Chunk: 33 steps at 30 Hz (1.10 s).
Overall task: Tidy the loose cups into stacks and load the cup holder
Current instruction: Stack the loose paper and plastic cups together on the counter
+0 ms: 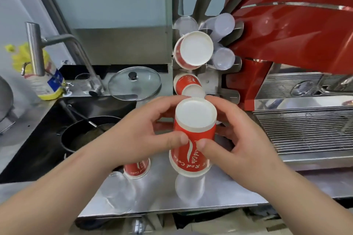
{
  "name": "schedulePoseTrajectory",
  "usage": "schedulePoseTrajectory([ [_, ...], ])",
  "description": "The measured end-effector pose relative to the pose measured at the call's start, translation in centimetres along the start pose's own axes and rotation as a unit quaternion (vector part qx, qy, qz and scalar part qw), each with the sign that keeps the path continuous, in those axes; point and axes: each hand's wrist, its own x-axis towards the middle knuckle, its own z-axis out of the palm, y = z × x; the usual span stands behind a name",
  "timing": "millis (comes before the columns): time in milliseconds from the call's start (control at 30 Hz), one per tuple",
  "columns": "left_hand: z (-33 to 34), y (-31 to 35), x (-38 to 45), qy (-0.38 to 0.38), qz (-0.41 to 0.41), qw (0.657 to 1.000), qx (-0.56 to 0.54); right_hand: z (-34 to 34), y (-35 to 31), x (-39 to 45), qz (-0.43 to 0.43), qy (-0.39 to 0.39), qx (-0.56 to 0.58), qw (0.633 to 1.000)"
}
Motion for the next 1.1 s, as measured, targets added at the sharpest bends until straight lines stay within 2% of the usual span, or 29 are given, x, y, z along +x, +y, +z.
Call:
schedulePoseTrajectory([
  [200,-4.6,-1.2,-3.4,0.011,-0.014,1.000,0.011,4.7,-1.7,1.9,-0.028,-0.025,0.005,0.999],
  [500,-10.1,-5.8,-6.3,0.028,-0.053,0.994,0.087,11.7,-2.4,5.6,0.001,-0.043,-0.062,0.997],
  [767,-11.7,-10.6,-6.8,0.004,-0.061,0.991,0.121,16.1,-0.9,6.6,0.053,-0.034,-0.080,0.995],
  [1100,-10.7,-15.6,-6.5,-0.029,-0.090,0.992,0.081,19.0,2.4,6.3,0.125,-0.010,-0.112,0.986],
])
